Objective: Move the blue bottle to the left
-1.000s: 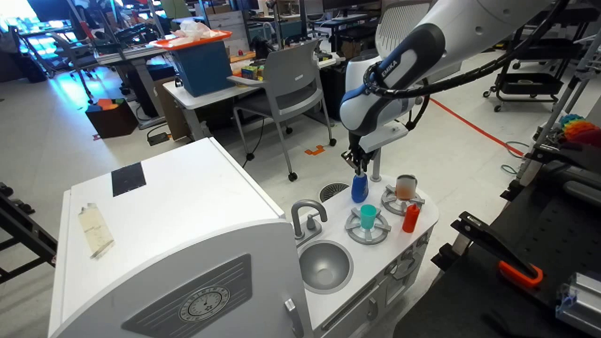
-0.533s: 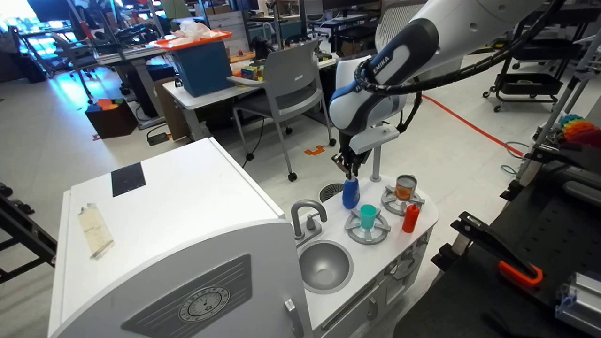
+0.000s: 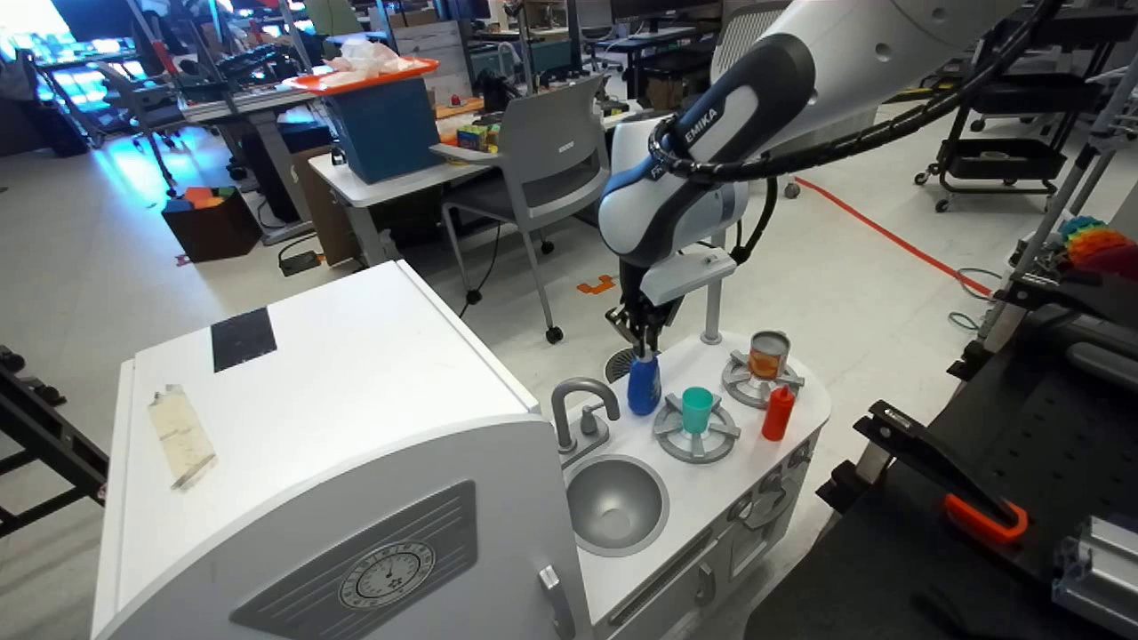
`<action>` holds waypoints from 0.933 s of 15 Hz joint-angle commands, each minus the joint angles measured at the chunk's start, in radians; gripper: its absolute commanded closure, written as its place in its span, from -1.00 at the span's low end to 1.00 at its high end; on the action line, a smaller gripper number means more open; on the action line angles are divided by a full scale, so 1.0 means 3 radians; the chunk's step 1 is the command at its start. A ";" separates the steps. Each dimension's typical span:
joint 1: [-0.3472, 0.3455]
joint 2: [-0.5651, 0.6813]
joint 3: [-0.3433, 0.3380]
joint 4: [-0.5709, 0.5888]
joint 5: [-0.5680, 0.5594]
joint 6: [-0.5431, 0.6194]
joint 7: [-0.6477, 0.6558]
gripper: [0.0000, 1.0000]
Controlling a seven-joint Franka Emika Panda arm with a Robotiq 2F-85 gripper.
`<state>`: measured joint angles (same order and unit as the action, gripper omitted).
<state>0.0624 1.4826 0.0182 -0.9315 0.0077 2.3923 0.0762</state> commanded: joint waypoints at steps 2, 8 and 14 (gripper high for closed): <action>0.0025 0.0012 -0.0004 -0.0015 0.0006 0.0029 -0.0013 0.89; 0.0058 0.0011 -0.0018 -0.0030 -0.0011 0.0033 -0.0017 -0.12; 0.0022 -0.0133 -0.0033 -0.0219 0.0000 -0.0154 0.0018 -0.99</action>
<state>0.0769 1.4858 0.0146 -0.9421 0.0070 2.3891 0.0773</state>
